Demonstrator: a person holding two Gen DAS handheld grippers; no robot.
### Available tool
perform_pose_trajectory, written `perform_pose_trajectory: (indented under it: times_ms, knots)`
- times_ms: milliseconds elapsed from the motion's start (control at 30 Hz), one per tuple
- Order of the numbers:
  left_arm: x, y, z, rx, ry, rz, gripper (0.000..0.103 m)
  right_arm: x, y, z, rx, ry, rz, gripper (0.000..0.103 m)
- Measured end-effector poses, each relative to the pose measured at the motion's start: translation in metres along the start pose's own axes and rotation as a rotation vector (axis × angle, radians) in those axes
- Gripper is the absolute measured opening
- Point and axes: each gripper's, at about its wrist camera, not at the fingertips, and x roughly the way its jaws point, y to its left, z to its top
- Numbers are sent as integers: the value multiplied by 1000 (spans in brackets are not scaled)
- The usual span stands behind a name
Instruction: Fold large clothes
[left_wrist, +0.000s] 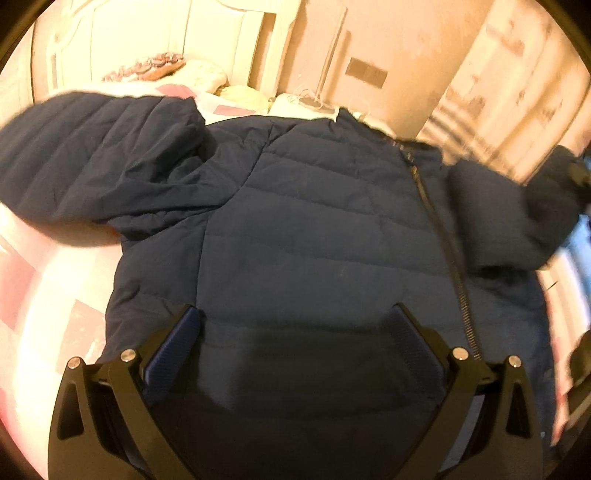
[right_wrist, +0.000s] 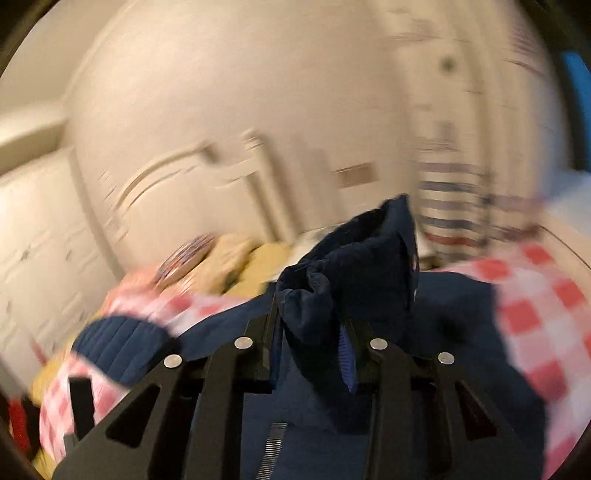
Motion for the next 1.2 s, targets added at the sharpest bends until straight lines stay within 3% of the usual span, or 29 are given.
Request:
perform_pose_trajectory:
  times_ms: [200, 300, 333, 367, 467, 600, 733, 833, 900, 1000, 1200]
  knots:
    - [1, 0, 0, -12, -15, -14, 101, 74, 104, -28, -227, 243, 198, 37]
    - [0, 3, -1, -26, -22, -35, 101, 65, 116, -30, -226, 240, 255, 44]
    - [0, 4, -1, -28, -23, -39, 101, 58, 113, -29, -207, 233, 280, 75]
    - [1, 4, -1, -30, -23, -40, 101, 52, 106, -27, -188, 216, 288, 98]
    - [1, 2, -1, -24, -22, -34, 101, 26, 78, -14, -167, 145, 258, 97]
    - [0, 2, -1, -31, -23, -44, 101, 6, 9, -14, -127, 148, 36, 96]
    - [-2, 5, 0, -35, -24, -50, 101, -2, -75, -35, -31, 219, -237, 87]
    - [-3, 5, -2, -38, -19, -55, 101, -2, -120, -60, 42, 269, -353, 85]
    - [-3, 8, 1, -56, -10, -71, 101, -2, -146, -66, 161, 265, -326, 75]
    - [-3, 18, 12, -126, 15, -104, 101, -8, -162, -68, 229, 210, -280, 76]
    - [18, 31, 61, -225, 6, -3, 100, -11, -169, -69, 265, 185, -216, 78]
